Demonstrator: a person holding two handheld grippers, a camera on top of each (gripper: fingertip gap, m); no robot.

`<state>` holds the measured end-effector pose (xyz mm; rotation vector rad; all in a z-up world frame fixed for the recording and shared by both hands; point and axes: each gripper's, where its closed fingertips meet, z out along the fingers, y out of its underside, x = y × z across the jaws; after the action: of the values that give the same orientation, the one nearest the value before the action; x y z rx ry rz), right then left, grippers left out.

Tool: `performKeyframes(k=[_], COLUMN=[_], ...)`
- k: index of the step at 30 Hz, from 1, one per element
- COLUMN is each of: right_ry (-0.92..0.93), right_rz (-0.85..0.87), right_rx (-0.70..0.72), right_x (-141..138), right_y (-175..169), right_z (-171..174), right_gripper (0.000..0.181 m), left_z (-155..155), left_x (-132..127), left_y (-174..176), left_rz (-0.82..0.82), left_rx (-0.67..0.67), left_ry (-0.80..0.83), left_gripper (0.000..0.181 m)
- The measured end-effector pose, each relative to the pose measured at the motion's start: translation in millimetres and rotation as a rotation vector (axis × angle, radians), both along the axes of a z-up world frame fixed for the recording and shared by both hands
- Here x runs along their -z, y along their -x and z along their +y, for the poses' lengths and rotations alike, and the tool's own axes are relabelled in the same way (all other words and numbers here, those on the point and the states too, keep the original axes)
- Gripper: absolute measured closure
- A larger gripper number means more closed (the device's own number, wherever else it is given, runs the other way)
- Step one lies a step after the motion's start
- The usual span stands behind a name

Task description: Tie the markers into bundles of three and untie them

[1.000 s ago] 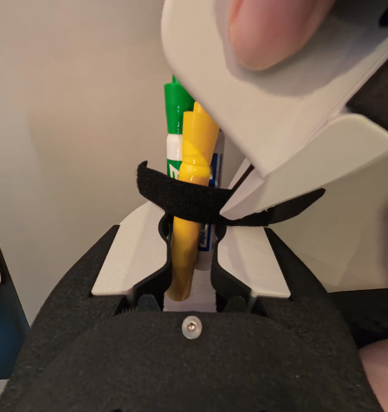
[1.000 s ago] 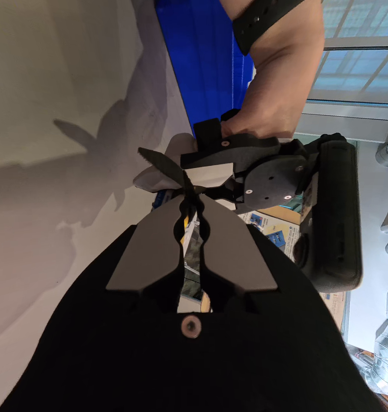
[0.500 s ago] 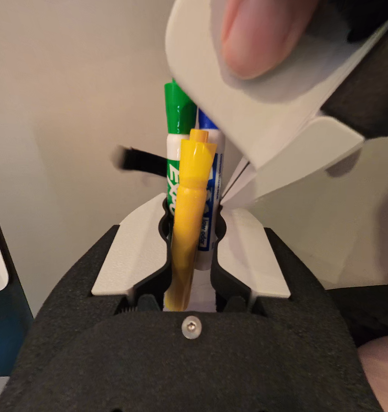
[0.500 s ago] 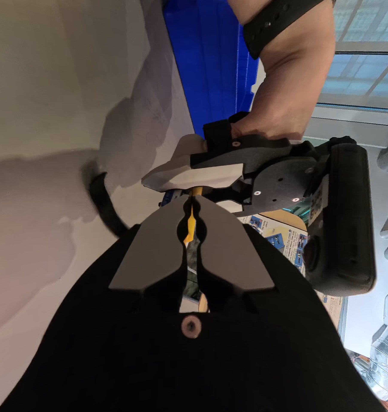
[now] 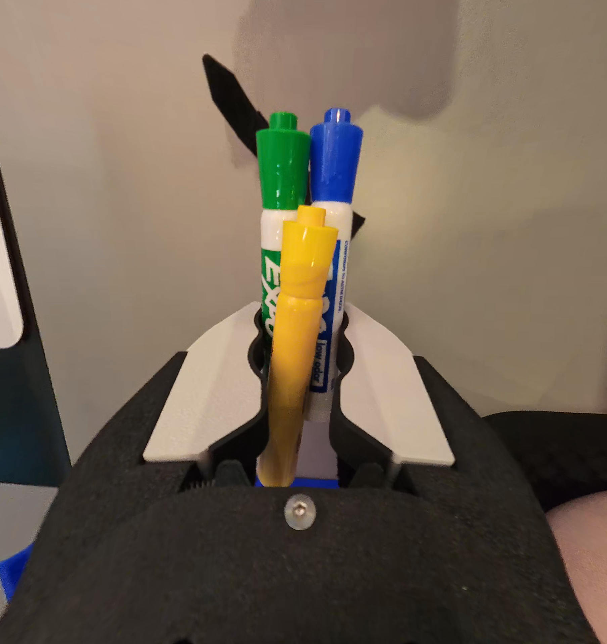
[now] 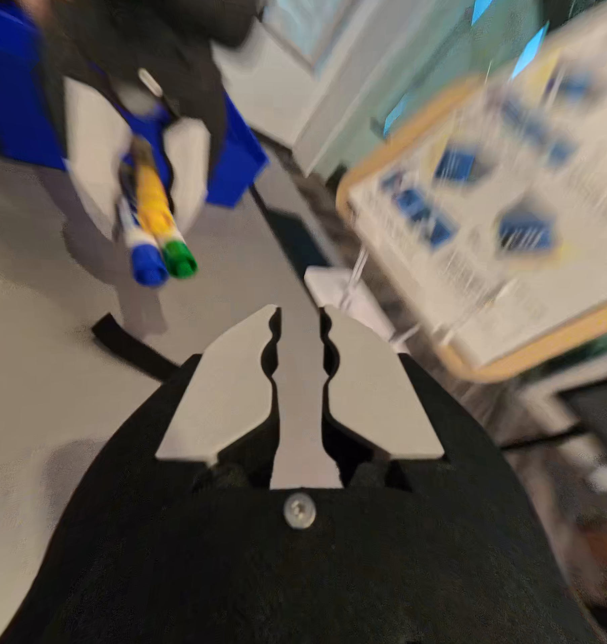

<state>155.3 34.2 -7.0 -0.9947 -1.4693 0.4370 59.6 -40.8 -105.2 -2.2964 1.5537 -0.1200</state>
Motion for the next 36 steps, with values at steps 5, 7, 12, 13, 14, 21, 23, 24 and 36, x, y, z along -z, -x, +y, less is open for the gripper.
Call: performKeyframes(k=[5,7,12,13,14,21,23,24,36], right_ry=[0.681,0.97,1.067,1.061,1.076,1.098,1.088,1.081,0.191], right_rz=[-0.249,-0.203,-0.13,-0.147,-0.165,-0.23,-0.267,-0.285,-0.375], right_rx=[0.319,0.268,0.205,0.213,0.219,0.219,0.185,0.162,0.202], right_x=[111,127,132,135,140,159,161,161,127], right_y=[-12,-5,8,9,11,24,29,32,26], right_z=[40,21,6,4,1,-10,-15,-18,-1], right_gripper=[0.13,0.134,0.134,0.135,0.135,0.17,0.176,0.177,0.178], left_z=[0,0,-1,-2,-2,-3,-3,-3,-6], left_x=[-2,-2,-2,-2,-2,-4,-5,-4,-2], left_y=[10,13,13,13,12,12,12,13,12], left_rz=[0.005,0.017,0.025,0.026,0.025,0.037,0.04,0.044,0.04], left_rx=[-0.03,-0.034,-0.035,-0.036,-0.038,-0.039,-0.042,-0.044,-0.038], left_ry=[0.0,-0.004,0.001,0.002,0.005,-0.001,-0.001,-0.002,0.018], left_gripper=[0.143,0.143,0.143,0.143,0.143,0.143,0.143,0.143,0.143])
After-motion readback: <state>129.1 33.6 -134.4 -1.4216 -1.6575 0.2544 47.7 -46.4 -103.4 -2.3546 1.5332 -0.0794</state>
